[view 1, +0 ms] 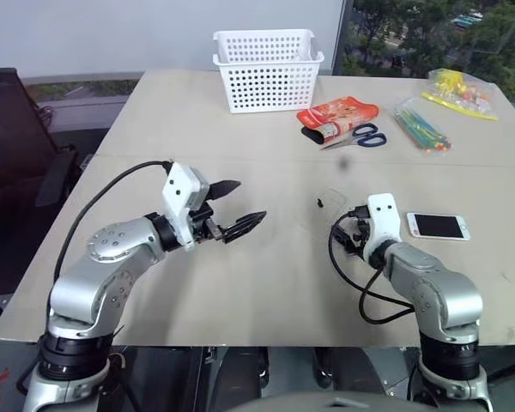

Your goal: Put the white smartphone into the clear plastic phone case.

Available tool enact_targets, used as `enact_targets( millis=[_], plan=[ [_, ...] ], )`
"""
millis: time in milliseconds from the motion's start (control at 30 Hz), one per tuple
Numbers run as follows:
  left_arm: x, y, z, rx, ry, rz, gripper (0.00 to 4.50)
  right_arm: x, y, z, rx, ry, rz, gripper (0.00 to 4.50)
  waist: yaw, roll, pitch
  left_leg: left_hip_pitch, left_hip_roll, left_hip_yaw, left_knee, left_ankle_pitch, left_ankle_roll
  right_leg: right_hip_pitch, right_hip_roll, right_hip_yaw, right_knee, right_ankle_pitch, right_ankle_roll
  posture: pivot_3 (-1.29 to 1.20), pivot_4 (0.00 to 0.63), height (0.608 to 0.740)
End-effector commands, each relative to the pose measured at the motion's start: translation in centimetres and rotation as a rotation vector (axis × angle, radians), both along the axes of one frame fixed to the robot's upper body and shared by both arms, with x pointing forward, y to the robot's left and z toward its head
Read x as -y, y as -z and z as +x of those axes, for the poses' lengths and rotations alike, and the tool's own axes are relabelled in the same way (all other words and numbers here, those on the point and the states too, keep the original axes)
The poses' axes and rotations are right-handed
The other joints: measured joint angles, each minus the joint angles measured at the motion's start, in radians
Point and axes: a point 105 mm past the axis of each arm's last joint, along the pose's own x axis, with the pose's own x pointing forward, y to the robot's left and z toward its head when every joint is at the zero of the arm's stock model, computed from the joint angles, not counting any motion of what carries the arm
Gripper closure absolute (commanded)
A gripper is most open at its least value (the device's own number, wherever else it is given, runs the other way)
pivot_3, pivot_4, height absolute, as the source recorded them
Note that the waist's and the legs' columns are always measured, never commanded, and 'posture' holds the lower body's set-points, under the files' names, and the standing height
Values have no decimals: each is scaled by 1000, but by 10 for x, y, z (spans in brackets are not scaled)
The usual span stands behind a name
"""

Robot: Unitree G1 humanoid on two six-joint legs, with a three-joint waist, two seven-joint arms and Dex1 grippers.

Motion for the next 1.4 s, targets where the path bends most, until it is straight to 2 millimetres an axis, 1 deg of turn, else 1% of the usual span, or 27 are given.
enact_targets(
  millis=[33,67,100,133,167,200,267,333,400,433,500,533,567,633,700,733,767,833,900,933,1000,1067,1200,1267,1400],
  plan=[
    [-2,-11,-1,53,6,10,0,-8,5,7,-7,0,15,2678,-1,0,0,0,0,0,0,0,0,0,0,0,0,1,-1,0,150,740],
    [-3,-10,-1,53,2,12,0,-7,2,9,12,7,9,3230,-1,0,0,0,1,0,0,0,0,-1,0,-1,0,1,-2,0,150,740],
    [-4,-10,-2,53,-6,14,0,-5,-2,12,43,-1,-3,3492,-1,0,0,0,1,-1,0,0,0,-1,0,-2,0,2,-2,0,150,740],
    [-5,-9,-3,52,-14,14,0,-1,-4,13,57,1,-18,3959,-1,0,0,1,1,-2,0,0,0,-1,0,-3,0,2,-3,0,150,740],
    [-6,-9,-3,51,-20,12,0,3,-5,14,66,4,-26,4288,-1,0,0,2,1,-3,0,0,0,-1,0,-4,0,2,-3,0,150,740],
    [-6,-8,-4,49,-23,12,0,6,-6,15,75,5,-31,4449,-1,0,0,2,1,-3,0,0,0,-2,0,-4,0,2,-3,0,150,740],
    [-7,-6,-6,44,-26,13,0,10,-16,19,152,-52,-84,4449,2,1,1,1,2,-4,0,0,0,-3,0,-5,0,3,-3,0,150,740],
    [-7,-4,-7,41,-30,11,0,6,-33,22,298,-187,-185,4449,6,4,3,0,1,-4,0,0,0,-4,0,-6,0,3,-3,0,150,740],
    [-7,-3,-7,37,-34,6,0,4,-40,21,355,-309,-244,4449,8,5,3,-1,0,-3,0,0,0,-4,-1,-6,0,3,-3,0,150,740],
    [-6,-3,-7,34,-35,5,0,6,-43,22,364,-337,-237,4213,9,5,3,-3,0,-3,0,0,-1,-6,-1,-6,0,2,-3,0,150,740],
    [-5,0,-7,25,-40,4,0,6,-52,19,369,-419,-156,3548,11,5,3,-10,0,-5,1,0,-1,-10,1,-7,0,3,-2,0,150,740],
    [-4,1,-7,23,-43,3,0,7,-55,15,368,-460,-129,3121,14,5,3,-10,-1,-5,2,1,1,-10,2,-7,0,3,-2,0,150,740],
    [-4,1,-7,20,-48,-1,0,12,-56,11,363,-488,-124,2658,18,4,3,-10,-1,-6,3,0,0,-10,4,-7,0,3,-2,0,150,740],
    [-3,3,-7,10,-55,-4,0,24,-57,-2,357,-545,-113,1588,29,4,3,-10,0,-7,3,-1,-2,-9,6,-8,0,4,0,0,150,740],
    [-3,5,-7,-4,-58,-3,0,35,-54,-13,336,-574,-108,785,43,4,3,-11,0,-7,3,-2,-2,-9,7,-9,0,4,0,0,150,740],
    [-2,6,-6,-11,-57,0,0,40,-53,-20,327,-593,-105,253,49,4,3,-11,0,-7,3,-2,-3,-8,6,-10,0,3,0,0,150,740],
    [2,8,-4,-20,-52,0,0,45,-52,-31,312,-627,-90,49,52,4,3,-11,0,-7,4,-2,-3,-8,6,-10,0,1,1,0,150,740],
    [15,10,1,-35,-37,-2,0,55,-55,-48,296,-652,-55,49,61,5,4,-11,0,-9,5,-2,-3,-8,6,-10,0,1,2,0,150,740],
    [33,16,8,-63,-18,-1,0,65,-63,-56,337,-626,-27,49,64,5,4,-11,0,-11,9,-3,-4,-6,6,-11,0,1,2,0,150,740],
    [44,21,12,-80,-14,6,0,69,-67,-61,359,-612,-10,49,64,5,4,-11,0,-11,10,-3,-5,-4,6,-11,0,1,1,0,150,740],
    [75,28,20,-120,8,-22,0,76,-73,-76,367,-608,18,49,70,6,4,-10,0,-12,13,-5,-7,-2,6,-11,0,1,2,0,150,740],
    [97,35,24,-148,24,-31,0,77,-79,-87,380,-603,51,49,73,5,4,-9,-1,-16,15,-5,-7,1,6,-11,0,1,2,0,150,740],
    [123,50,27,-176,72,8,0,76,-84,-98,389,-585,83,49,59,6,4,-9,-2,-19,17,-5,-7,2,7,-11,1,2,2,0,150,740],
    [136,59,29,-167,101,55,0,77,-82,-101,380,-577,68,49,61,6,3,-9,-2,-21,16,-5,-7,1,10,-11,1,2,2,0,150,740],
    [157,73,37,-187,102,68,0,77,-80,-106,370,-559,47,49,64,6,3,-10,-1,-27,16,-3,-3,2,12,-14,1,2,1,0,150,740]
  ],
)
